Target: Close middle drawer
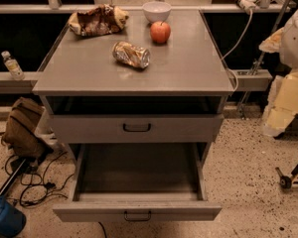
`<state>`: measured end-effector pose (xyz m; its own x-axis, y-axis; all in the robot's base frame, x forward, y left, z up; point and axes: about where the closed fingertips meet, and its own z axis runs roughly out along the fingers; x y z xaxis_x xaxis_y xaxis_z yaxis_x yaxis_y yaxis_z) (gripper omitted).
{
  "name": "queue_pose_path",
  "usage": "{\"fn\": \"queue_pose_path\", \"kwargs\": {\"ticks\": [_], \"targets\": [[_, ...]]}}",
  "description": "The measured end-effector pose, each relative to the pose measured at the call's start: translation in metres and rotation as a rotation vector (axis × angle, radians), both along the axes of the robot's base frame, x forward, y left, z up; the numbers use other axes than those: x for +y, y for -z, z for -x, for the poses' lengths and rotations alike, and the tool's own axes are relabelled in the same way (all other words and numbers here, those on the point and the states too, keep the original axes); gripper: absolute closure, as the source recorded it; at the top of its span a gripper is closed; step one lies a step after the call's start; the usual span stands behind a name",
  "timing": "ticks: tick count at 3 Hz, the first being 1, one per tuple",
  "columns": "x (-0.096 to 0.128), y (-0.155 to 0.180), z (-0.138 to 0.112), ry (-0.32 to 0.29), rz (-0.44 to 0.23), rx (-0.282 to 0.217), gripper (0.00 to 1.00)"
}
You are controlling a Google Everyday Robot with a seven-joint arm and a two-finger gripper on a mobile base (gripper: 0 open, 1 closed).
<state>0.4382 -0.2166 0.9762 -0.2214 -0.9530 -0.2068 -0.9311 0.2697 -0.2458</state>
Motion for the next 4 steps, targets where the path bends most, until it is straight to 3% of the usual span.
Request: {"fn": "queue_pose_path", "kwargs": {"ticks": [2,3,4], "targets": [[-0.002,0.006,0.001,0.019,-0.013,-0.008,0.00],[-0.005,0.035,0.009,0.068,-0.052,0.016,0.00],[-0.005,0.035,0.009,0.068,-0.052,0.016,0.00]]}}
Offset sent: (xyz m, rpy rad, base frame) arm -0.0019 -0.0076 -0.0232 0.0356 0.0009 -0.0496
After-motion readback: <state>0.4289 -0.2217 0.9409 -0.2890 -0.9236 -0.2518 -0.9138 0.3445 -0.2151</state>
